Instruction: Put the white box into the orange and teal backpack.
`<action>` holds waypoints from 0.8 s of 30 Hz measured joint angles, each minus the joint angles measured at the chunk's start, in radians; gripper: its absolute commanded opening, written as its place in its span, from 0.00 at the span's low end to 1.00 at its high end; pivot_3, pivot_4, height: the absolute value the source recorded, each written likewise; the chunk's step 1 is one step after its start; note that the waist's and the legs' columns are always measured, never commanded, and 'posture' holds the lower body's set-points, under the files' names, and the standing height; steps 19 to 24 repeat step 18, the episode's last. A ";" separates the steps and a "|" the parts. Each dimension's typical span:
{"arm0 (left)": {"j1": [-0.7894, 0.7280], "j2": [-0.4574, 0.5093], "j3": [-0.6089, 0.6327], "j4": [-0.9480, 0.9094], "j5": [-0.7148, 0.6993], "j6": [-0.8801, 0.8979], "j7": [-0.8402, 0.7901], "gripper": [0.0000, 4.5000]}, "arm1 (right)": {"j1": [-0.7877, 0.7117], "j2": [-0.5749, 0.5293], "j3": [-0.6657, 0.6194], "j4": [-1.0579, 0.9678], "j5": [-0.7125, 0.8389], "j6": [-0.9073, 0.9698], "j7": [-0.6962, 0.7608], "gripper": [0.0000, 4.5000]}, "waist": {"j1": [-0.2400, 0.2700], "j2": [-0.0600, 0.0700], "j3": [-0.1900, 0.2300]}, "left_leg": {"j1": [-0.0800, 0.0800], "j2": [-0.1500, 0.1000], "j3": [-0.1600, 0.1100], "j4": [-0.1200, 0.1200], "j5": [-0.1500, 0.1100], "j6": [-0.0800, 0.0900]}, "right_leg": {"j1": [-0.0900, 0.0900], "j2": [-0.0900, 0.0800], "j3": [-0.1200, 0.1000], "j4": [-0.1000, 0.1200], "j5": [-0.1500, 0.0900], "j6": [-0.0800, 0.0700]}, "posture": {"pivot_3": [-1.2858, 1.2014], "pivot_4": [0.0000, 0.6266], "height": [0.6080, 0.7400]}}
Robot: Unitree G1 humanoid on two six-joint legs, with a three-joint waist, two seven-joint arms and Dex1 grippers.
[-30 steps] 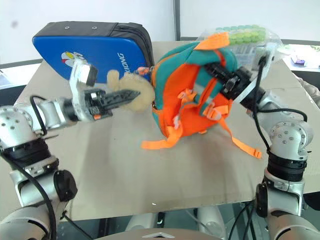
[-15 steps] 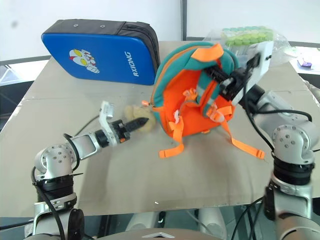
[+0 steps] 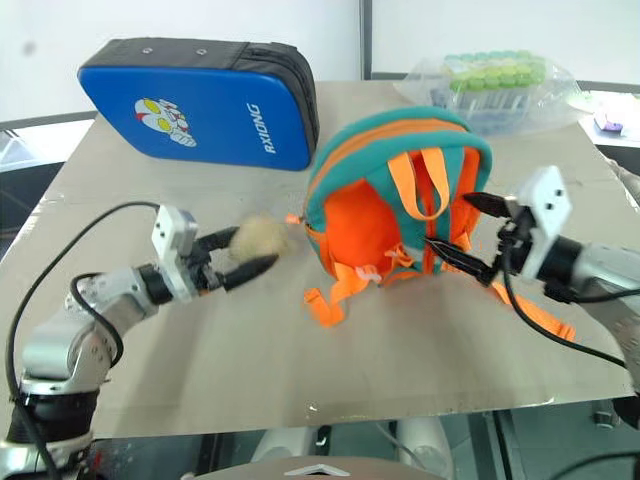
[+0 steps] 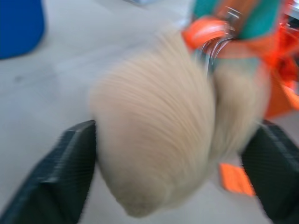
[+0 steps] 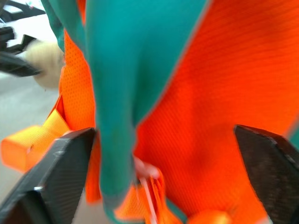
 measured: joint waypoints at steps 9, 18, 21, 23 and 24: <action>0.379 0.009 0.146 -0.137 0.022 -0.067 -0.015 0.99 | 0.404 0.059 -0.142 0.050 -0.171 -0.187 0.170 1.00 | -0.001 0.000 -0.001 | 0.004 0.003 0.003 0.002 0.000 0.000 | 0.004 0.001 -0.002 0.000 -0.005 0.000 | 0.52 0.24 1.00; 0.554 -0.029 0.239 -0.187 0.016 -0.115 -0.024 0.99 | 0.555 0.099 -0.247 0.203 -0.259 -0.343 0.289 1.00 | 0.004 0.000 -0.002 | 0.004 0.003 0.004 0.003 0.000 0.000 | 0.004 0.001 -0.002 0.000 -0.005 0.000 | 0.52 0.24 1.00; 0.554 -0.029 0.239 -0.187 0.016 -0.115 -0.024 0.99 | 0.555 0.099 -0.247 0.203 -0.259 -0.343 0.289 1.00 | 0.004 0.000 -0.002 | 0.004 0.003 0.004 0.003 0.000 0.000 | 0.004 0.001 -0.002 0.000 -0.005 0.000 | 0.52 0.24 1.00; 0.554 -0.029 0.239 -0.187 0.016 -0.115 -0.024 0.99 | 0.555 0.099 -0.247 0.203 -0.259 -0.343 0.289 1.00 | 0.004 0.000 -0.002 | 0.004 0.003 0.004 0.003 0.000 0.000 | 0.004 0.001 -0.002 0.000 -0.005 0.000 | 0.52 0.24 1.00; 0.554 -0.029 0.239 -0.187 0.016 -0.115 -0.024 0.99 | 0.555 0.099 -0.247 0.203 -0.259 -0.343 0.289 1.00 | 0.004 0.000 -0.002 | 0.004 0.003 0.004 0.003 0.000 0.000 | 0.004 0.001 -0.002 0.000 -0.005 0.000 | 0.52 0.24 1.00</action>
